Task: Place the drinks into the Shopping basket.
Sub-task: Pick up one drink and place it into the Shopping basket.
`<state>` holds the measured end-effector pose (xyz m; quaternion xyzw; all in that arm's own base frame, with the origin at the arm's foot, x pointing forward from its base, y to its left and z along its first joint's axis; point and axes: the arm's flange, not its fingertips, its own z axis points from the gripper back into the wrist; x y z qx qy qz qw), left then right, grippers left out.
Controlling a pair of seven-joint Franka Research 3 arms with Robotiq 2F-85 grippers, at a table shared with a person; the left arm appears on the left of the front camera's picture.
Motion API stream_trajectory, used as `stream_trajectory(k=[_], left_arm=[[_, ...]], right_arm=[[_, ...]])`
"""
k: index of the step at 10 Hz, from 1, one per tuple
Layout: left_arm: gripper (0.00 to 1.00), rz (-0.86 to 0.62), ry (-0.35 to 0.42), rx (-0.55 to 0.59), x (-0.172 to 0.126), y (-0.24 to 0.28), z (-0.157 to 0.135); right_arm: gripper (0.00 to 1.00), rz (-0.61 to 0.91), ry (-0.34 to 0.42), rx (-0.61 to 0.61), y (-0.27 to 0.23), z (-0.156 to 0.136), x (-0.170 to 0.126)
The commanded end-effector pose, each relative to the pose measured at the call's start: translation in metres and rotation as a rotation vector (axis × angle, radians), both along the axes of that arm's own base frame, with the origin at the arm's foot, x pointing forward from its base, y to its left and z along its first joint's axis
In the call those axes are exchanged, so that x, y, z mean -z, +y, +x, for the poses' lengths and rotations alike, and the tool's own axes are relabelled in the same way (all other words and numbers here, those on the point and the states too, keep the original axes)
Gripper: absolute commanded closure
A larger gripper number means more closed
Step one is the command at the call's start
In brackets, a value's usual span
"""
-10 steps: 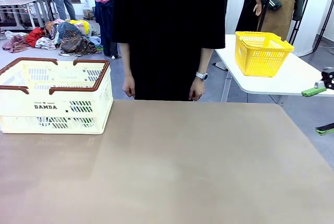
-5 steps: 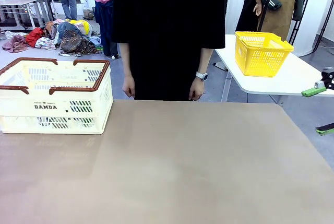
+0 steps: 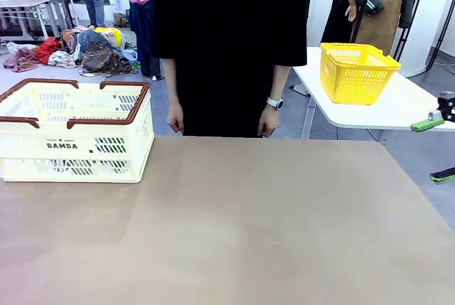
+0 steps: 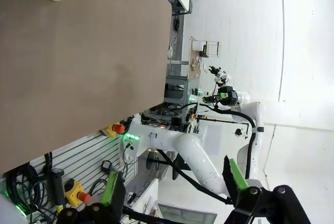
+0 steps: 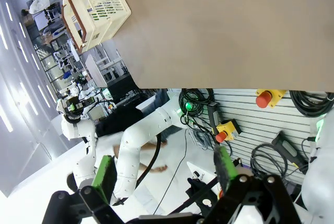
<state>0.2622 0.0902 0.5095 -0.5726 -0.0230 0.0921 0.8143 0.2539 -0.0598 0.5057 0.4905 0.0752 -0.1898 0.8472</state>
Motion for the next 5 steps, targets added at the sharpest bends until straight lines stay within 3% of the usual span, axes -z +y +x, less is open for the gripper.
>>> stream_trajectory(k=[1, 5], left_arm=[[0.00, -0.018, -0.010, 0.001, -0.0047, -0.0001, -0.0008], [0.00, -0.018, -0.010, 0.001, -0.0047, -0.0001, -0.0008]], right_arm=[[0.00, 0.019, -0.026, -0.009, -0.0006, 0.0017, -0.0021], [0.00, 0.019, -0.026, -0.009, -0.0006, 0.0017, -0.0021]])
